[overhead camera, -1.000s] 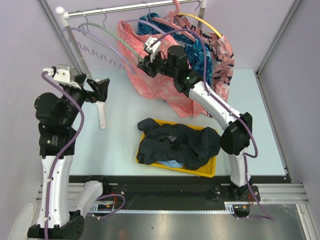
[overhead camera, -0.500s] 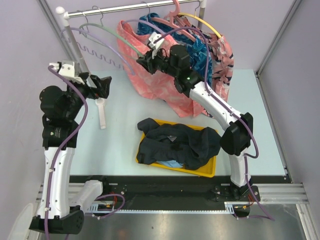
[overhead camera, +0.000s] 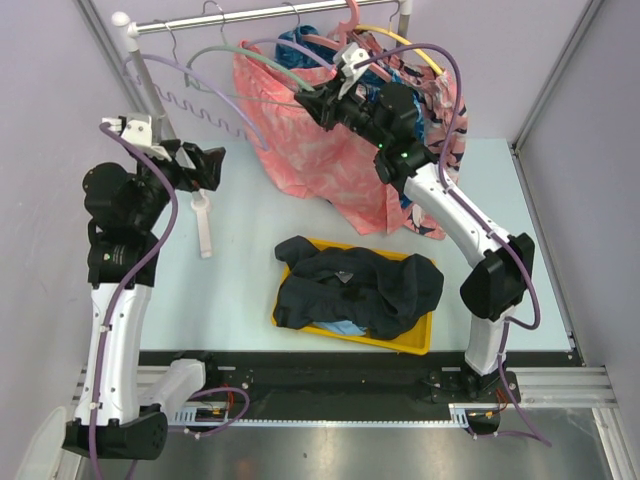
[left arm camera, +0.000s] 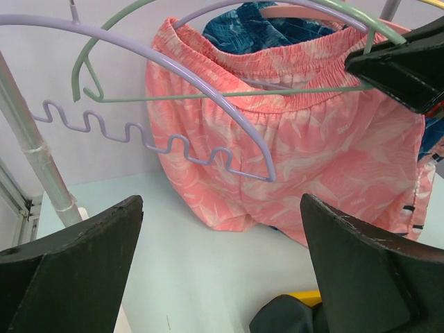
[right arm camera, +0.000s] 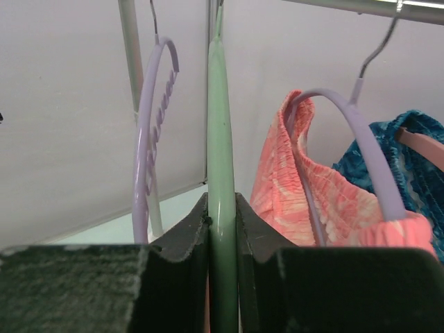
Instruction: Place the shorts on the hanger
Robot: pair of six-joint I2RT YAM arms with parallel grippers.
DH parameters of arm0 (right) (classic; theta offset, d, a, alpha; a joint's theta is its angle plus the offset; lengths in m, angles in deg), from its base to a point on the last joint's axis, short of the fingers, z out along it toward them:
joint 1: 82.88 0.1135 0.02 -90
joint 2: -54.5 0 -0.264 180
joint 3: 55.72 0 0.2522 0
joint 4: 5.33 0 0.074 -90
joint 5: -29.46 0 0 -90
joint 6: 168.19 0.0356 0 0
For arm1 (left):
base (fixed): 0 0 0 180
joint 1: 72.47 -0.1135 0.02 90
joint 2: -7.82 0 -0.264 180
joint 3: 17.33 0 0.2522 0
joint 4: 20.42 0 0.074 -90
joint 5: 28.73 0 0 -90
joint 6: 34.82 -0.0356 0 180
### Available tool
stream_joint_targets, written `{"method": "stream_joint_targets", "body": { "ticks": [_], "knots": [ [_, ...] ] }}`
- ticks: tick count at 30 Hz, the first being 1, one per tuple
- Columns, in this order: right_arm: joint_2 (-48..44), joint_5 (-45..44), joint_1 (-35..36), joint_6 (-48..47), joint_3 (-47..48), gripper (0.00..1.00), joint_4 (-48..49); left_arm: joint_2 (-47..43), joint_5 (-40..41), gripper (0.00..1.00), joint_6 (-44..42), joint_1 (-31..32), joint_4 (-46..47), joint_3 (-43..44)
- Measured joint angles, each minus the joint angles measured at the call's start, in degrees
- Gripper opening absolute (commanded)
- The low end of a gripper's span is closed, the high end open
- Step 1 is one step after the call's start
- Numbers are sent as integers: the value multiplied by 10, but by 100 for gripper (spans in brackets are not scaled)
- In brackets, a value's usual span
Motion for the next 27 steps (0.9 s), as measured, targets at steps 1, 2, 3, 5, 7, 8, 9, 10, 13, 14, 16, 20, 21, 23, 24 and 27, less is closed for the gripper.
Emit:
{"method": "stream_joint_targets", "body": {
  "ticks": [1,2,3,5,7,8,9,10,13,14,16,20,21,23,24,27],
  "knots": [
    [-3,2,-4,8,-5,0,9,1,-2,100,0,0,0,0],
    [-4,4,-8,15,-9,0,16,3,-4,100,0,0,0,0],
    [-4,8,-11,22,-12,0,25,5,-7,100,0,0,0,0],
    [-4,12,-13,32,-16,0,34,8,-8,100,0,0,0,2],
    [-4,14,-14,38,-17,0,41,12,-8,100,0,0,0,4],
    [-4,13,-14,42,-17,0,45,13,-8,100,0,0,0,4],
    [-4,13,-14,47,-17,0,52,14,-8,100,0,0,1,5],
    [-4,14,-13,49,-17,0,57,15,-8,100,0,0,1,5],
    [-4,12,-14,62,-20,0,86,17,-9,100,0,0,5,5],
    [-5,11,-14,64,-21,0,92,18,-9,100,0,0,5,5],
    [-7,6,-15,70,-27,0,111,20,-10,100,0,0,6,6],
    [-10,2,-16,78,-36,0,126,28,-13,100,0,0,9,11],
    [-11,2,-16,78,-37,0,127,29,-13,100,0,0,10,12],
    [-15,2,-16,78,-45,0,128,33,-14,100,0,0,11,15],
    [-20,3,-16,76,-49,0,127,35,-16,100,0,0,12,16],
    [-36,4,-16,64,-67,0,123,41,-21,100,-1,0,12,20]
  ]
}}
